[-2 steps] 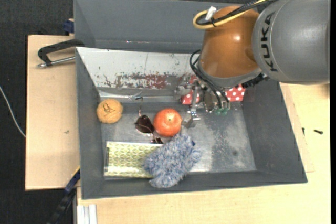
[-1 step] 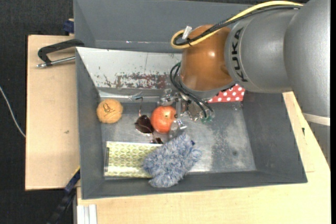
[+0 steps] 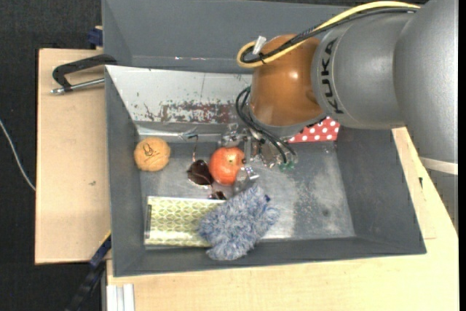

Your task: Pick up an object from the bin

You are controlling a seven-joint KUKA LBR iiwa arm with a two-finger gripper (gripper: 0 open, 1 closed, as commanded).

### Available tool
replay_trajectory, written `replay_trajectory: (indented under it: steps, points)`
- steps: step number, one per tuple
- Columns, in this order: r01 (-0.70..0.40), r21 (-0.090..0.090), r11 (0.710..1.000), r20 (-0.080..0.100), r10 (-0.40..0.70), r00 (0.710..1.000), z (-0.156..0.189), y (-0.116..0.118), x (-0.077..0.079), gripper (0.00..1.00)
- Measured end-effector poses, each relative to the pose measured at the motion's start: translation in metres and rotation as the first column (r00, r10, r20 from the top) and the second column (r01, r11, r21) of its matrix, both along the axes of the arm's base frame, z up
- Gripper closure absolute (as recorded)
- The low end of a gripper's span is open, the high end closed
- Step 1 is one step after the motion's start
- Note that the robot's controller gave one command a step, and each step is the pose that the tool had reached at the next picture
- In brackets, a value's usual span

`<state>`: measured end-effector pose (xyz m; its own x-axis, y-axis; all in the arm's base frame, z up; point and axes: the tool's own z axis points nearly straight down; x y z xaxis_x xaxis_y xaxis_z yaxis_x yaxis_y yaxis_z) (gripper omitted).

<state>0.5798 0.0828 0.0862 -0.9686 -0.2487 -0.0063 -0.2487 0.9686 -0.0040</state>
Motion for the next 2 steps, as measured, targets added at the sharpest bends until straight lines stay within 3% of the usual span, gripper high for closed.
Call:
replay_trajectory:
  steps: [1,2]
  points:
    - [0.000,0.004,1.000,0.007,0.000,1.000,0.002,-0.001,-0.003,1.00]
    - [0.002,0.004,1.000,-0.004,-0.002,1.000,0.031,0.008,0.001,1.00]
